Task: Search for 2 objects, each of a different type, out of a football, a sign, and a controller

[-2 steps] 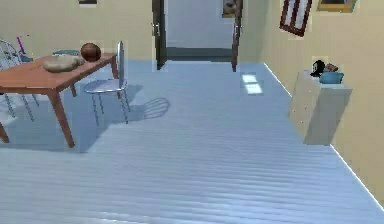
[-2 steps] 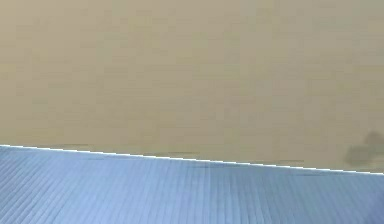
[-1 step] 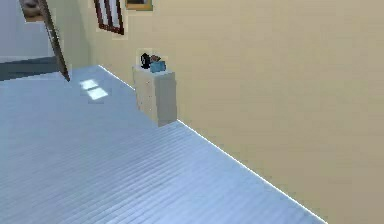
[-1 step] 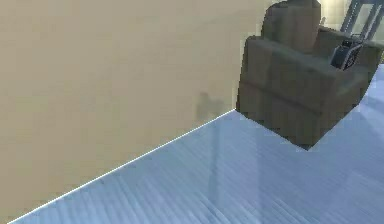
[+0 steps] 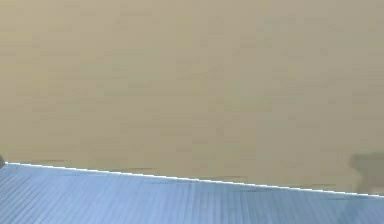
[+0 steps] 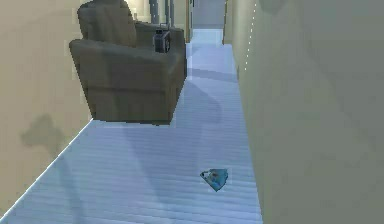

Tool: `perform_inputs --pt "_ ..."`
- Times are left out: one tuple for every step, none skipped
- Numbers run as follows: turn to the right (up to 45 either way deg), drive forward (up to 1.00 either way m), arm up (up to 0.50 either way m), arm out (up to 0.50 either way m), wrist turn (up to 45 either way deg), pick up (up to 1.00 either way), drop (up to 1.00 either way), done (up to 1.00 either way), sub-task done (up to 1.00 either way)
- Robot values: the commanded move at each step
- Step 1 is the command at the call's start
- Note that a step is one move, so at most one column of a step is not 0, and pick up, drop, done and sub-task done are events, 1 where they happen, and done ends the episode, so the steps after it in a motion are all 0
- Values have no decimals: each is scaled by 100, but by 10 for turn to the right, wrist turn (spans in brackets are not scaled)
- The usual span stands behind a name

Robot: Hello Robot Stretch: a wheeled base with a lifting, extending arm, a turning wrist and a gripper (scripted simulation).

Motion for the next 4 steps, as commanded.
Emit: perform_inputs --pt "60 0 0 0 0 0 0 0 0" --pt "0 5 0 0 0 0 0 0 0" --pt "-450 0 0 0 0 0 0 0 0" --pt "-360 0 0 0 0 0 0 0 0"
